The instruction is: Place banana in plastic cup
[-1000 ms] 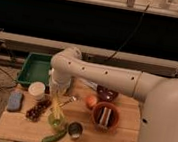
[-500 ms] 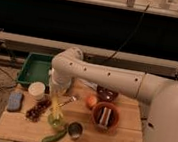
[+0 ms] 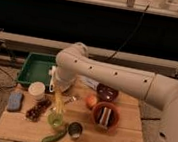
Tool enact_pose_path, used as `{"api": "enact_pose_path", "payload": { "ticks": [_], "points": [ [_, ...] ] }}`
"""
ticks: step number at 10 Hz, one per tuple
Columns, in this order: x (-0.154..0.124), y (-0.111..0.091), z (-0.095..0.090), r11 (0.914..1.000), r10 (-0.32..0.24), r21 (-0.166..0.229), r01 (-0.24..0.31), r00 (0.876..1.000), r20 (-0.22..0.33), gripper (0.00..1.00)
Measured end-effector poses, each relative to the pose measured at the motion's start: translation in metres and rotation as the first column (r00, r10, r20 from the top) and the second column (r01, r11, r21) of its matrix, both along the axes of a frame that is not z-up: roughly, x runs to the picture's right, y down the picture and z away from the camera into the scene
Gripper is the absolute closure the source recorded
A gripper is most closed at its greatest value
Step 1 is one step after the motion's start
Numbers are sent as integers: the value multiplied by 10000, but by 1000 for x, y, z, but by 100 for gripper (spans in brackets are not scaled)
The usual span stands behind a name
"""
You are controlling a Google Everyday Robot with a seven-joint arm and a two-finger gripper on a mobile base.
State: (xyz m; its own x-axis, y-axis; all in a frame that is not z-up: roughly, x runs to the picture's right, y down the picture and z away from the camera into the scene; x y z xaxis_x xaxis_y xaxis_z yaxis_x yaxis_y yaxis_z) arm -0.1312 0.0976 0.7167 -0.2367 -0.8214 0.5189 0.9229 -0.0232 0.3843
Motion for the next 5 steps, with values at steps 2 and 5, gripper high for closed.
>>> {"api": "enact_pose_path", "payload": {
  "ticks": [2,5],
  "points": [
    [-3,3,-4,10000,24,-78,-23,9999,150,100],
    [-16,17,-7,9989,26,-460,-5,9989,464,100]
  ]
}}
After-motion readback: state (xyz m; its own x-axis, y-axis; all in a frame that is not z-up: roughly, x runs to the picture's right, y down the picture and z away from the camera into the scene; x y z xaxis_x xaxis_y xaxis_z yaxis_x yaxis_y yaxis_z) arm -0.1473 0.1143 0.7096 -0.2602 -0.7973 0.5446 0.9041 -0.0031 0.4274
